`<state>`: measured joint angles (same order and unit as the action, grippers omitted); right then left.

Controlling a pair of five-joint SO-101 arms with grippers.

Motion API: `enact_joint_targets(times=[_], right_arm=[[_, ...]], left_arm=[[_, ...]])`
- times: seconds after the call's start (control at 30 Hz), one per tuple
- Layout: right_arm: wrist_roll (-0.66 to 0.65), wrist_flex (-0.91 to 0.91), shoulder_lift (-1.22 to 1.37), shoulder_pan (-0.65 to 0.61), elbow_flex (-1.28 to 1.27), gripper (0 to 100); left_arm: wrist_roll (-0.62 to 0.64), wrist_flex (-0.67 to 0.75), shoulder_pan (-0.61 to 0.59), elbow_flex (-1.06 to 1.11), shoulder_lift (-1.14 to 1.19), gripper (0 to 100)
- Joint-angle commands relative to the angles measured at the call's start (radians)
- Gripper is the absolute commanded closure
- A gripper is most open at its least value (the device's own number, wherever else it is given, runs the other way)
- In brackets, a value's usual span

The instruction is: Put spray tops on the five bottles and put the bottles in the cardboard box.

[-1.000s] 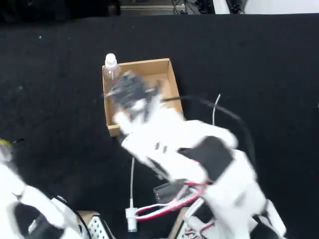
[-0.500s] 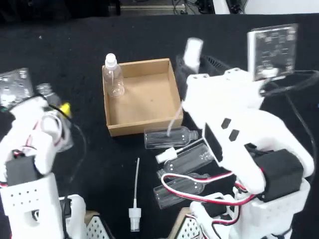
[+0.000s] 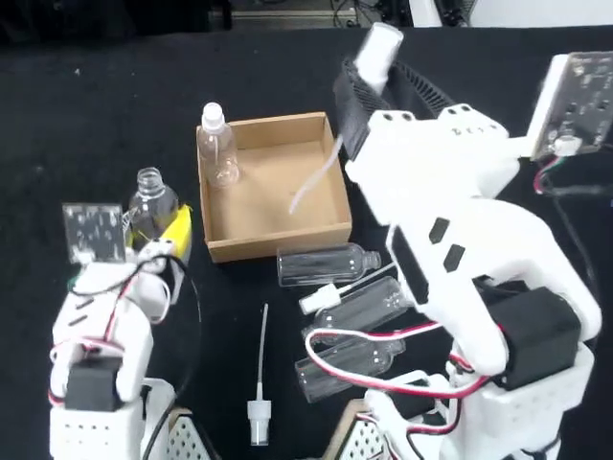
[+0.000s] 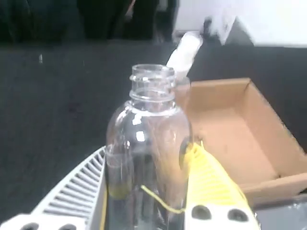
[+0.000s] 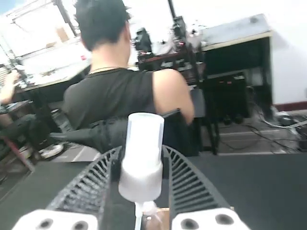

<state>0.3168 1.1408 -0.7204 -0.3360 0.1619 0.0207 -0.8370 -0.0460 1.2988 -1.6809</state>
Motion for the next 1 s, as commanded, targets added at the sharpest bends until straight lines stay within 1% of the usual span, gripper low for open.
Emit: enact_joint_targets(times=[0.0,0.17,0.27,0.37,0.5,0.6,0.9,0.97], right_arm=[[0.003,-0.029,-0.038,-0.087,0.053,98.7],[-0.005,-0.078,-0.033,-0.157,-0.002,98.7],[-0.005,-0.172,-0.033,-0.172,-0.088,98.7],[-0.005,-0.304,-0.039,-0.172,-0.185,98.6],[-0.005,-0.413,-0.039,-0.17,-0.268,98.6],[-0.005,-0.44,-0.039,-0.173,-0.295,98.6],[-0.005,-0.446,-0.038,-0.169,-0.298,98.6],[-0.005,-0.446,-0.036,-0.169,-0.298,98.6]], left_arm=[[0.008,0.034,0.018,0.058,-0.158,97],[0.008,0.04,0.021,0.077,-0.132,97],[0.008,0.051,0.021,0.076,-0.147,97],[0.008,0.158,0.015,0.128,-0.146,97],[0.002,0.379,0.01,0.262,-0.146,97],[0.006,0.459,0.01,0.306,-0.146,97],[0.002,0.473,0.021,0.364,-0.146,97],[0.002,0.512,0.013,0.394,-0.146,97]])
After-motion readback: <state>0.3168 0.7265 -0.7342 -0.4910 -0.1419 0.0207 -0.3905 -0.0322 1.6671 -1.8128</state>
